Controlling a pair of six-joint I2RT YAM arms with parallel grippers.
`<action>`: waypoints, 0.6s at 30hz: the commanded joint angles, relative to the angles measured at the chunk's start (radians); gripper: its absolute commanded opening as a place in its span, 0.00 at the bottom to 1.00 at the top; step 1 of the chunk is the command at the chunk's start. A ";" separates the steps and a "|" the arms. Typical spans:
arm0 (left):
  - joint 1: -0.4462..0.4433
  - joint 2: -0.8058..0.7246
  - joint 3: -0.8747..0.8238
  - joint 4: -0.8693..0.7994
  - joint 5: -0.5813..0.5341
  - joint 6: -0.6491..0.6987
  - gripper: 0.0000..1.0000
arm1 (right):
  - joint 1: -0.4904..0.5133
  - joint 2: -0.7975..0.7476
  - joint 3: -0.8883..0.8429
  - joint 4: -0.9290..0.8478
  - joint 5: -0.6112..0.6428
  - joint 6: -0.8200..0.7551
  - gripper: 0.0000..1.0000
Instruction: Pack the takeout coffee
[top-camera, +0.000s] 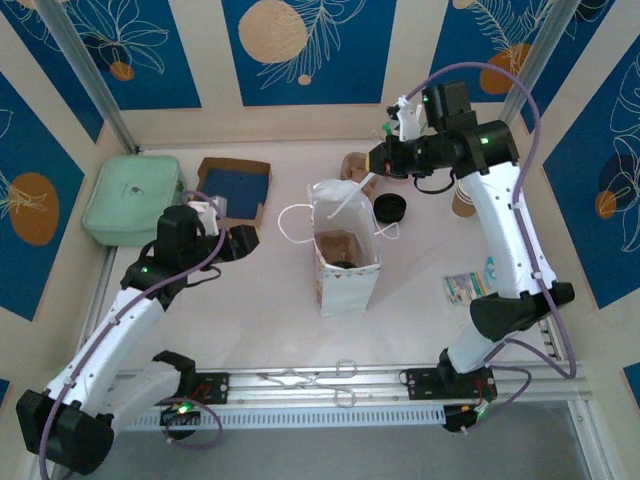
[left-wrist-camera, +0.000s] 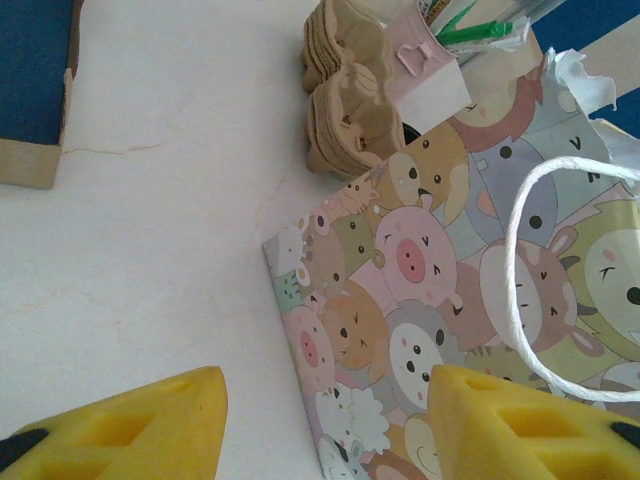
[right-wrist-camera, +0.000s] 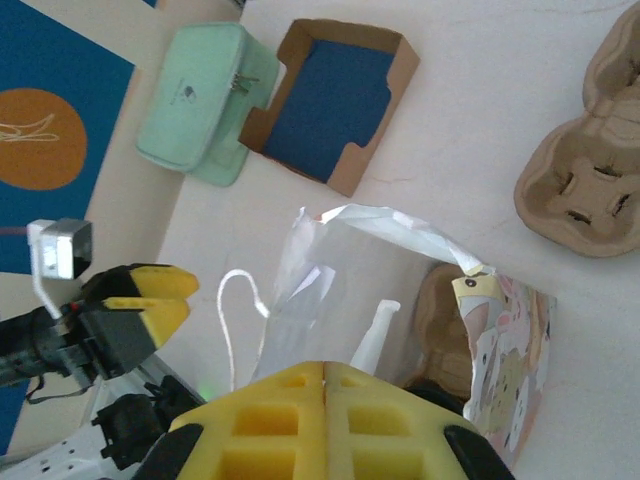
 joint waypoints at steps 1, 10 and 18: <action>0.009 -0.007 0.005 0.002 0.022 -0.001 0.56 | 0.031 0.034 -0.007 -0.021 0.059 -0.022 0.00; 0.009 -0.011 0.001 -0.002 0.016 0.002 0.56 | 0.095 0.096 0.001 -0.007 0.158 -0.020 0.00; 0.009 -0.013 -0.005 -0.002 0.017 0.006 0.56 | 0.139 0.134 0.008 -0.003 0.232 -0.024 0.00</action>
